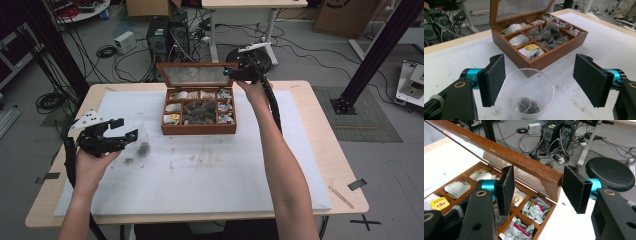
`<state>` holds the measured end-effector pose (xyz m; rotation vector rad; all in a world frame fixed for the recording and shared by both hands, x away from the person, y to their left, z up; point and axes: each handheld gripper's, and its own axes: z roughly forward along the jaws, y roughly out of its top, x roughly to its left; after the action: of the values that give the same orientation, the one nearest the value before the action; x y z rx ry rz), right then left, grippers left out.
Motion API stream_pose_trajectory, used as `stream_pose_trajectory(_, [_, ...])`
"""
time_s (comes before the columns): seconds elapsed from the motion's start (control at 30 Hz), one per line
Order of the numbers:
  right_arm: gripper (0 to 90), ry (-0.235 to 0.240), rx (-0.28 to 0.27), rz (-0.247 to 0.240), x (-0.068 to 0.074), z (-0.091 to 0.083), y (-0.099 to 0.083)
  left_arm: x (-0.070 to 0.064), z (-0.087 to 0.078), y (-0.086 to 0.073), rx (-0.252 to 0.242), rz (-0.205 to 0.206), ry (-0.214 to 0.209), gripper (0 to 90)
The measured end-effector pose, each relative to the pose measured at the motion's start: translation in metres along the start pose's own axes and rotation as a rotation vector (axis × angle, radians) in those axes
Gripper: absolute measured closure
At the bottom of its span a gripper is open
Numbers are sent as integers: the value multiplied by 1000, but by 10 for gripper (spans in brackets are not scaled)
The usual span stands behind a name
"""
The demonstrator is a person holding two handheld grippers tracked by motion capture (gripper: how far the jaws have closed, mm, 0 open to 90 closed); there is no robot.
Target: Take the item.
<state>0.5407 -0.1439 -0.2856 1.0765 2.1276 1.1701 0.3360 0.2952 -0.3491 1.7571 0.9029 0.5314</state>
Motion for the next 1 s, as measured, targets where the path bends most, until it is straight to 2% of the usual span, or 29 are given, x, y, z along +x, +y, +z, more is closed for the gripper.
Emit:
stream_pose_trajectory(0.13, [447,-3,3,-2,1,0,0,-4,-6,4,-47,28,-4,260])
stream_pose_trajectory(0.33, [446,-3,8,1,1,0,-1,-8,-14,10,-105,44,-7,260])
stream_pose_trajectory(1.0, [447,-7,16,-3,3,2,-3,-3,-16,14,-134,31,-12,260])
